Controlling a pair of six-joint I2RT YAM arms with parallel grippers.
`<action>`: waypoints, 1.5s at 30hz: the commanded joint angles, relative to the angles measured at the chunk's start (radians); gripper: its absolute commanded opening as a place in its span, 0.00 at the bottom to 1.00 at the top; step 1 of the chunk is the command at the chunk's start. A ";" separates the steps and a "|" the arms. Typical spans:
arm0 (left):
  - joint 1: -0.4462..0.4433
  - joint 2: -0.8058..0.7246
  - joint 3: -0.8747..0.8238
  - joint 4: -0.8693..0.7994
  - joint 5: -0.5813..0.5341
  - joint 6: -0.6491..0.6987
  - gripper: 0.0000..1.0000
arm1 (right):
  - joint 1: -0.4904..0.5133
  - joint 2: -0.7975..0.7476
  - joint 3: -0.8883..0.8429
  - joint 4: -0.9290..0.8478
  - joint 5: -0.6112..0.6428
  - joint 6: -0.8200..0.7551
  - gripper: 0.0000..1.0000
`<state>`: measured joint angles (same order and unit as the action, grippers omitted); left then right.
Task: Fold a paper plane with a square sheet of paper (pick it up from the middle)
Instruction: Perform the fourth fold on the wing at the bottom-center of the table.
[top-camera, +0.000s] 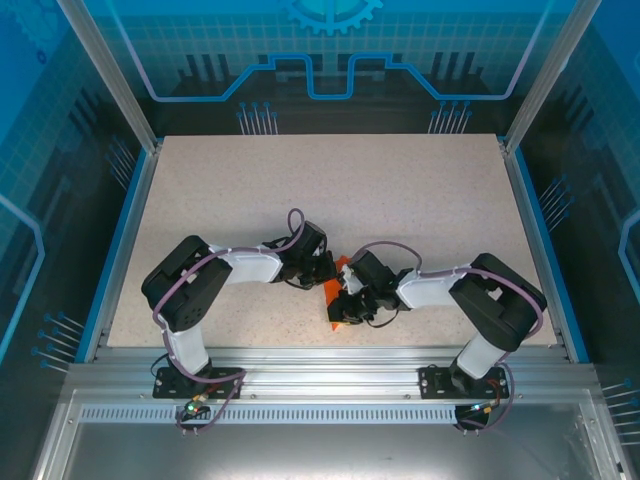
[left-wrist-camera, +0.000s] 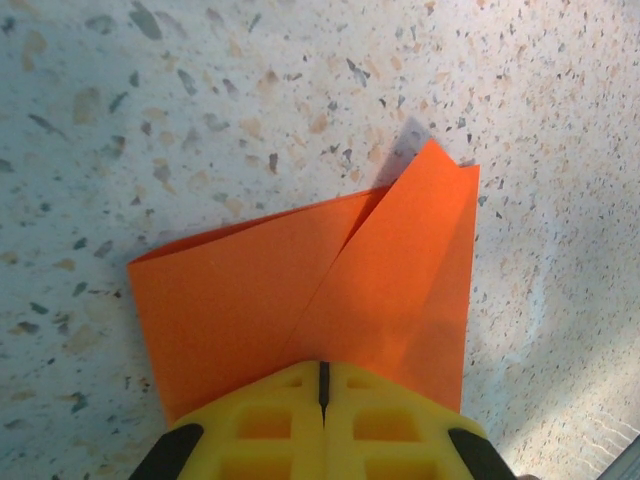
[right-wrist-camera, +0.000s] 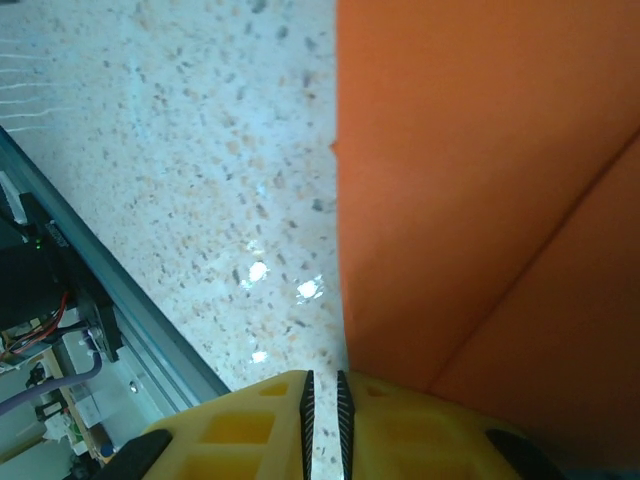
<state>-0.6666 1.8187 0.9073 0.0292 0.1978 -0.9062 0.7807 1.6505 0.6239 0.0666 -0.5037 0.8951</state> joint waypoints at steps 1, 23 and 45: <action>-0.001 0.014 0.016 -0.051 0.019 0.027 0.03 | 0.027 0.064 -0.010 -0.036 0.038 0.009 0.16; -0.002 0.016 0.023 -0.057 0.024 0.038 0.03 | 0.086 -0.003 -0.050 -0.029 0.057 0.044 0.16; -0.001 -0.021 0.024 -0.059 0.026 0.044 0.06 | 0.103 -0.106 -0.042 -0.172 0.201 0.035 0.12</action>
<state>-0.6666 1.8183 0.9134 0.0116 0.2073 -0.8856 0.8742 1.5929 0.6010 0.0376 -0.3954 0.9394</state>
